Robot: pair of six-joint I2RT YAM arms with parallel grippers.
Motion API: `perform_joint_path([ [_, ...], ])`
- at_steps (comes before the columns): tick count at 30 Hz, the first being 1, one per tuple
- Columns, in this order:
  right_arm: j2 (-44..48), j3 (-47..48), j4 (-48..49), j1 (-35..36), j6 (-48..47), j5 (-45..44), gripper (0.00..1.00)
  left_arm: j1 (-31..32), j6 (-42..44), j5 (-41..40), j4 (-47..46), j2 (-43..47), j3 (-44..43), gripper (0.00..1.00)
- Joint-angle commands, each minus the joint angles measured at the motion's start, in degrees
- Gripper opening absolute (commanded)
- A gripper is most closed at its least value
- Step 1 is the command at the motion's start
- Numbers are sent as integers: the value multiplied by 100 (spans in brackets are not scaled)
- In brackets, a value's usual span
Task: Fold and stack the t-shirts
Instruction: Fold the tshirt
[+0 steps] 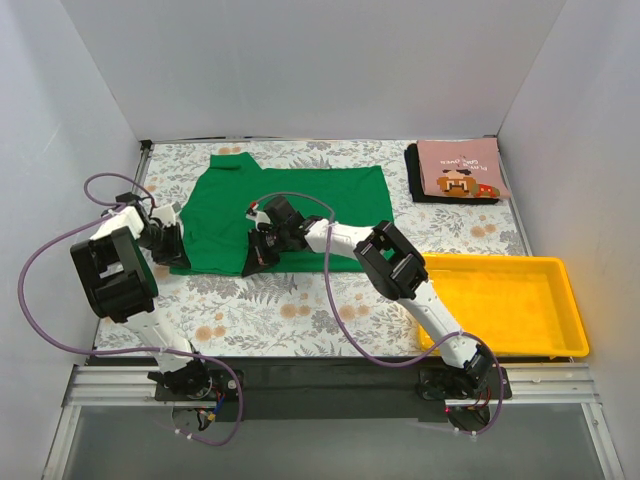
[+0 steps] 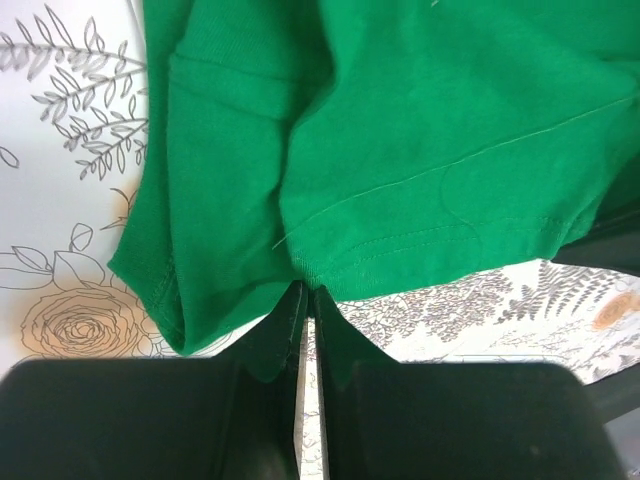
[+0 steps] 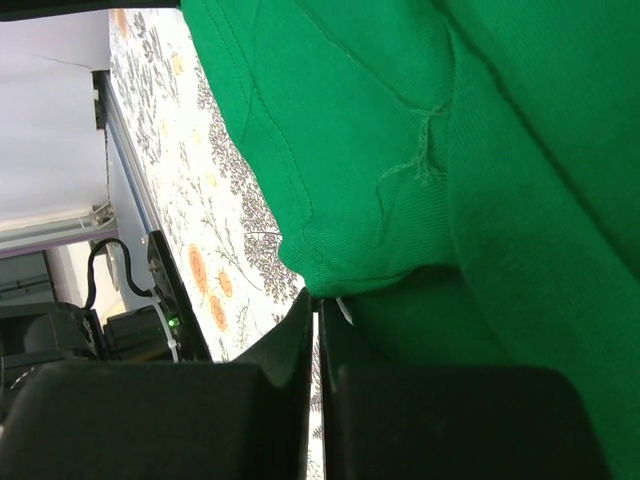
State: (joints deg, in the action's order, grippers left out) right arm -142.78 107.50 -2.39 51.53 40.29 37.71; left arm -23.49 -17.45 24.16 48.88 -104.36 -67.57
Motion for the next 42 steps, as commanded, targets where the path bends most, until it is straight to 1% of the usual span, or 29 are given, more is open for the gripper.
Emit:
perform_joint_path([
  [1, 40, 332, 187, -81, -101, 17, 1, 28, 23, 317, 42, 390, -300, 0],
  [10, 224, 359, 512, -248, -127, 8, 1, 19, -65, 756, 113, 337, -792, 0],
  [14, 242, 543, 582, -354, -214, -45, 1, 28, -205, 1019, 16, 293, -1056, 0],
  [20, 137, 746, 652, -477, -373, -176, 1, 81, -390, 1301, -168, -155, -1671, 0],
  [25, 5, 974, 758, -530, -548, -326, 1, 125, -742, 1617, -300, -637, -2067, 0],
  [37, -250, 1053, 802, -741, -672, -519, 1, 362, -1084, 1258, -626, -1148, -2515, 0],
  [42, -285, 1018, 828, -802, -637, -590, 1, 476, -1357, 1389, -722, -1429, -2682, 0],
])
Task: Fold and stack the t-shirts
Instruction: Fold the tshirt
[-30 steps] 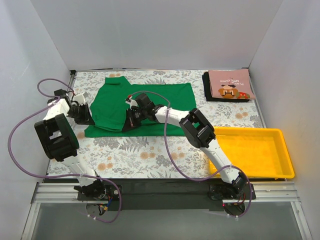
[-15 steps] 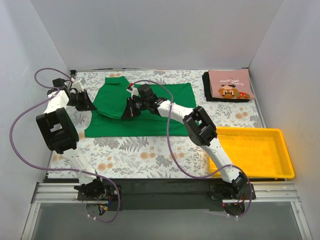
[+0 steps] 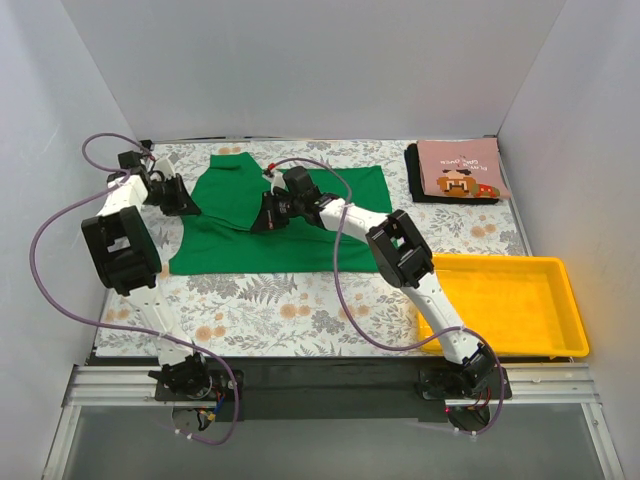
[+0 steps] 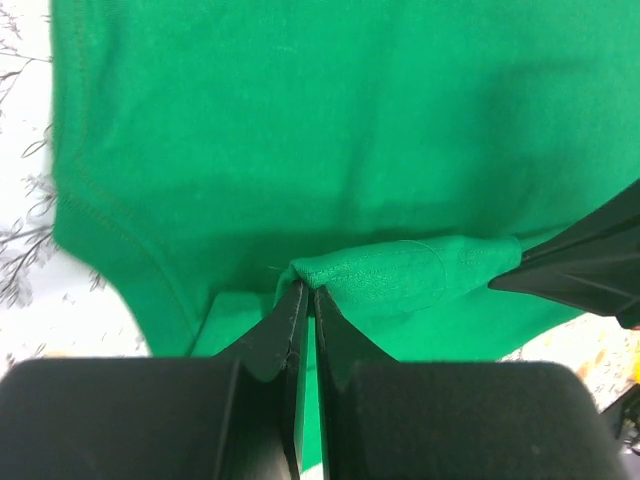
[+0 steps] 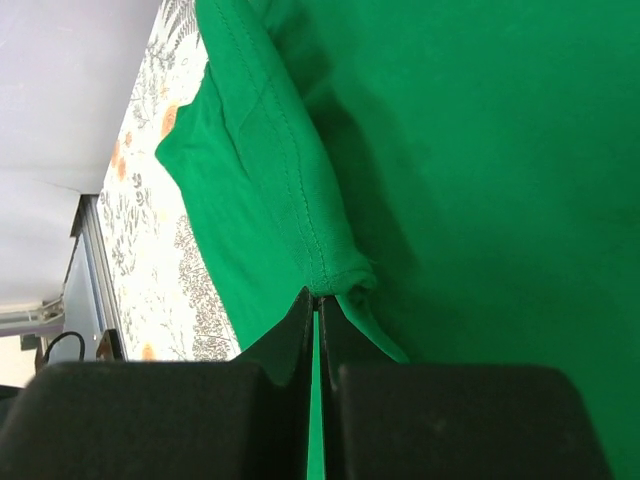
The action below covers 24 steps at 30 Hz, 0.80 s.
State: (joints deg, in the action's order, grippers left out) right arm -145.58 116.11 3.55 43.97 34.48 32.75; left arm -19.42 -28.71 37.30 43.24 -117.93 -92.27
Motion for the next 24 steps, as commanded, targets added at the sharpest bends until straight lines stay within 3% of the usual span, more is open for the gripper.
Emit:
perform_joint_path([
  [1, 12, 148, 234, -72, -55, -111, 1, 105, -258, 93, -193, -159, -256, 0],
  [3, 29, 105, 242, -142, -55, -155, 1, 210, -345, 102, -272, -274, -326, 0],
  [6, 91, 26, 242, -230, -64, -129, 25, 324, -494, 76, -404, -459, -415, 11],
  [10, 214, -150, 242, -344, -82, -6, 36, 351, -820, -108, -826, -565, -555, 14],
  [15, 775, -668, 216, -625, -450, 484, 42, 343, -935, -231, -906, -320, -652, 27],
  [16, 916, -800, 181, -791, -590, 591, 52, 342, -700, -328, -845, -197, -608, 29],
  [19, 1443, -1178, -397, -1169, -1363, 943, 67, 299, -303, -864, -660, 401, -152, 41],
  [20, 1697, -1248, -1060, -1258, -1600, 987, 71, 246, 37, -908, -581, 550, -21, 43],
  [21, 1847, -1423, -1345, -1337, -2194, 953, 75, 220, 180, -1022, -432, 734, 103, 52],
  [22, 1997, -1564, -1592, -1495, -2452, 926, 86, 185, 321, -1049, -370, 1015, 417, 55],
  [24, 2401, -1828, -2391, -1601, -3050, 699, 89, 132, 829, -1102, -46, 1228, 648, 56],
])
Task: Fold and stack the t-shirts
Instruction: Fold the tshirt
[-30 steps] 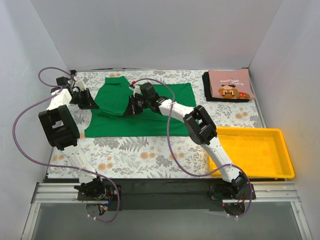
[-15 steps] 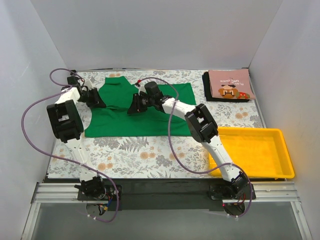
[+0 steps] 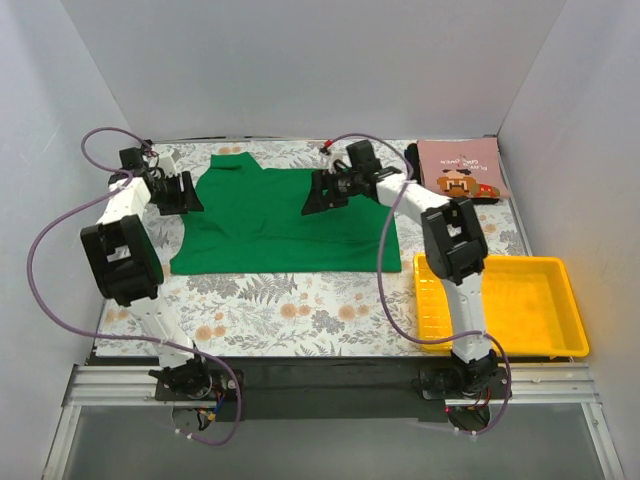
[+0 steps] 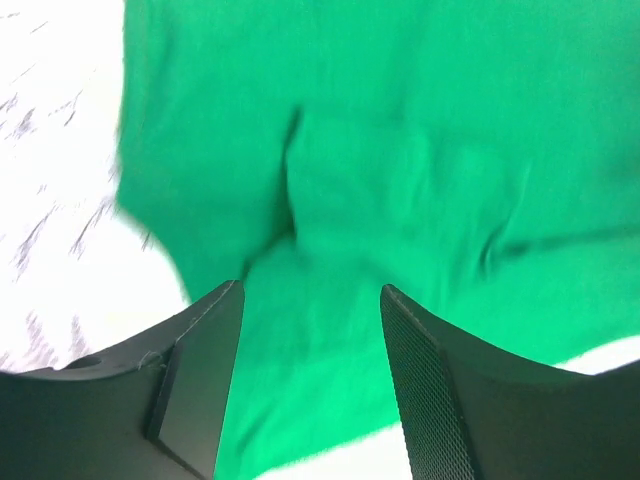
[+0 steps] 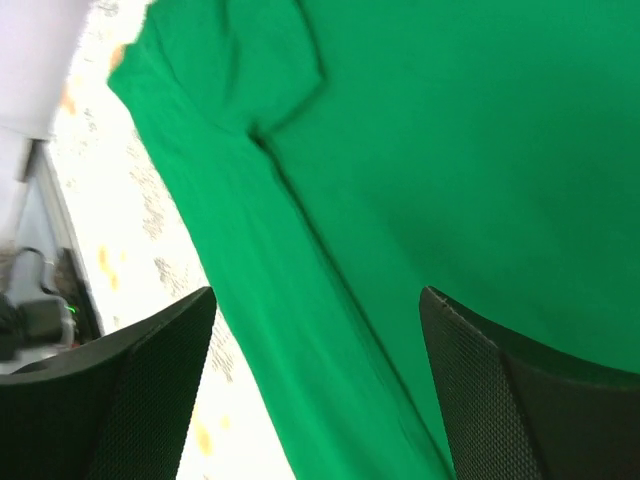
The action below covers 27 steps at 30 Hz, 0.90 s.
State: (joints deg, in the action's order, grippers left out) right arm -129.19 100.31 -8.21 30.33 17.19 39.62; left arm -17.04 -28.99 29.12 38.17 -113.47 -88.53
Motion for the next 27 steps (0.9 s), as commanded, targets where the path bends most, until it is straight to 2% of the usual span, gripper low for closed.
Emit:
perform_joint_path([
  [1, 859, -293, -1505, -290, -1924, -119, 89, -124, 1034, -276, 567, 922, 458, 56],
  [2, 1043, -345, -2057, -299, -2191, -286, 89, -133, 1167, -258, 664, 958, 573, 55],
  [3, 1132, -459, -2288, -299, -2437, -627, 89, -133, 1455, -215, 848, 984, 652, 54],
  [7, 1308, -705, -3317, -291, -3545, -1604, 83, -116, 1721, -301, 1113, 801, 881, 47],
  [9, 1361, -863, -3441, -308, -3731, -2157, 82, -107, 1818, -424, 1070, 642, 1074, 46],
  [12, 1414, -1241, -3503, -334, -3969, -2614, 76, -107, 1906, -820, 807, 554, 1469, 43],
  [21, 992, -1821, -3486, -299, -4110, -2995, 65, -308, 2047, -1655, 366, 958, 2595, 34],
  [27, 1404, -2445, -3503, -1, -4066, -2610, 62, -783, 2432, -1752, 463, 1485, 3157, 32],
])
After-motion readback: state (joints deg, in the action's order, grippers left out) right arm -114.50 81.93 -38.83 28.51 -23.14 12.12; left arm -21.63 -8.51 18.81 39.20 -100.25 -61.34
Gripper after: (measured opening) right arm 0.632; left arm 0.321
